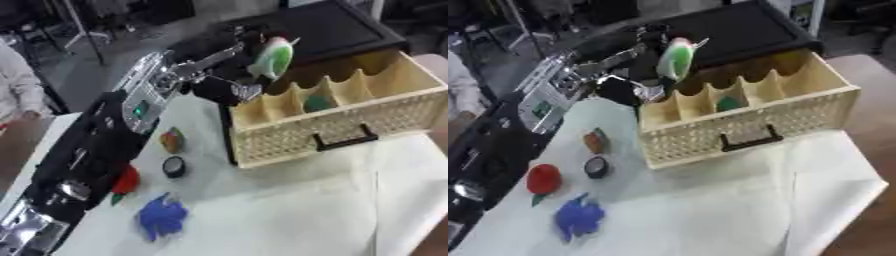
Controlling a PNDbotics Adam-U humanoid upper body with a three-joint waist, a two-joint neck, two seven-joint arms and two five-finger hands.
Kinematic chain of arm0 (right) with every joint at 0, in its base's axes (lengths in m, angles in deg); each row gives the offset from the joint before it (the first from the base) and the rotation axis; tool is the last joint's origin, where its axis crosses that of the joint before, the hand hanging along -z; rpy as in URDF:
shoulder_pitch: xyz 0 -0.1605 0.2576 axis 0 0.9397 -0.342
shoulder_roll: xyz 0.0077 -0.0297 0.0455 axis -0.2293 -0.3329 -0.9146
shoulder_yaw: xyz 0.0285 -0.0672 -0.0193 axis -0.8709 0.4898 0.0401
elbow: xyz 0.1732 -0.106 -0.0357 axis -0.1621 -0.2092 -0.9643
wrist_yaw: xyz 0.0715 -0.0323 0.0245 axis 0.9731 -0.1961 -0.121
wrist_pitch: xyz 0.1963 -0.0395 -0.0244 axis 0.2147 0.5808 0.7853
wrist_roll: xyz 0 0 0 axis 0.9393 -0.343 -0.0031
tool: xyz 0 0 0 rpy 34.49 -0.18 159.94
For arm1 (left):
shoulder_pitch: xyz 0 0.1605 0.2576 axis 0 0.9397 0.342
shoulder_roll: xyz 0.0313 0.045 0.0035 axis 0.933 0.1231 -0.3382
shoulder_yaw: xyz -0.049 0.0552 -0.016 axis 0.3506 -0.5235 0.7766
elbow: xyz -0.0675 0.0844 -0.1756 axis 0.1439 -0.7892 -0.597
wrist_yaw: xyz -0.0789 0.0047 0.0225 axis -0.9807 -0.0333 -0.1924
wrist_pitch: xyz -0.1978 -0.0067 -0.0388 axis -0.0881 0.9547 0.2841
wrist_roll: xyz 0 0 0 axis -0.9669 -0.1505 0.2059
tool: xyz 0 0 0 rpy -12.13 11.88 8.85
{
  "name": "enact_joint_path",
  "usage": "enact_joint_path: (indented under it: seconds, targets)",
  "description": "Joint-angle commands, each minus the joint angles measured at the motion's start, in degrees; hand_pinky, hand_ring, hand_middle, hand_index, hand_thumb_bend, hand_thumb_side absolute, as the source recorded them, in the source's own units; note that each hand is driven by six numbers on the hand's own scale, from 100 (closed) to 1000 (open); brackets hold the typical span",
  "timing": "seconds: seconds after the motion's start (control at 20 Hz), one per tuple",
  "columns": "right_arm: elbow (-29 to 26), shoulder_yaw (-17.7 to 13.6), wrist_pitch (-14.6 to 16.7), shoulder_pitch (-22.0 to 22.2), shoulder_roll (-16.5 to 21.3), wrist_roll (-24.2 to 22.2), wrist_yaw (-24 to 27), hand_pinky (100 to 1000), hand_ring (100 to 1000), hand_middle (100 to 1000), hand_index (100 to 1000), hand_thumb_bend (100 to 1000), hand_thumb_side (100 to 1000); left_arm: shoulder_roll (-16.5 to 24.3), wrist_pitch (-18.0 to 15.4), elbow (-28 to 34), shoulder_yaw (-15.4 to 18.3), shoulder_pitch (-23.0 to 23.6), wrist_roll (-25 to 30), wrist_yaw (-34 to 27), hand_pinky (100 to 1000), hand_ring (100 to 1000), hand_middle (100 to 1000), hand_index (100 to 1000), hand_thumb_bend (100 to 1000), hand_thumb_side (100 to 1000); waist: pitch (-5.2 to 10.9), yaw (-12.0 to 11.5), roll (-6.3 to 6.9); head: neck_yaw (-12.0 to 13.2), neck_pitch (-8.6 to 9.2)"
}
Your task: Pick up objects from table and place into drawer.
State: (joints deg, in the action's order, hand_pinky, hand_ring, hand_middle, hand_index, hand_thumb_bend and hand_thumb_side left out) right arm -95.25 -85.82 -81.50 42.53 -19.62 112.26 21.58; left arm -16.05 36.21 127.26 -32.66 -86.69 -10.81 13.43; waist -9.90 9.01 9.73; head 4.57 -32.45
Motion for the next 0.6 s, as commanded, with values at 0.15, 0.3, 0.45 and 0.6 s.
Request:
enact_joint_path:
  seconds: [0.15, 0.3, 0.45, 0.6]
  targets:
    - [-0.84, -0.48, -0.07, -0.65, 0.70, 0.27, 0.44, 370, 540, 555, 791, 100, 557, 1.98, -0.01, -0.17, 1.46, -1.15, 1.68, -1.50, 690, 906, 912, 996, 103, 1000, 1.04, -0.09, -0.56, -0.24, -0.15]
    - [-0.84, -0.48, -0.07, -0.67, 0.66, 0.29, 0.50, 370, 540, 555, 791, 100, 557, 2.07, -0.10, -0.38, 1.69, -1.16, 1.75, -1.03, 691, 906, 912, 997, 103, 1000, 1.03, -0.07, -0.54, -0.25, -0.14]
    - [-0.84, -0.40, -0.06, -0.75, 0.69, 0.23, 0.57, 368, 539, 553, 790, 100, 557, 2.87, -1.17, -0.78, 1.52, -1.43, 2.95, 0.62, 736, 928, 948, 1000, 136, 962, 0.98, 0.08, -0.36, -0.17, -0.04]
    - [-0.84, -0.29, -0.06, -1.04, 0.65, 0.10, 0.58, 368, 539, 553, 790, 100, 556, 3.91, -3.13, -1.53, 2.39, -2.23, 4.10, 3.14, 747, 929, 944, 1000, 178, 936, 0.86, 0.47, -0.09, 0.20, 0.17]
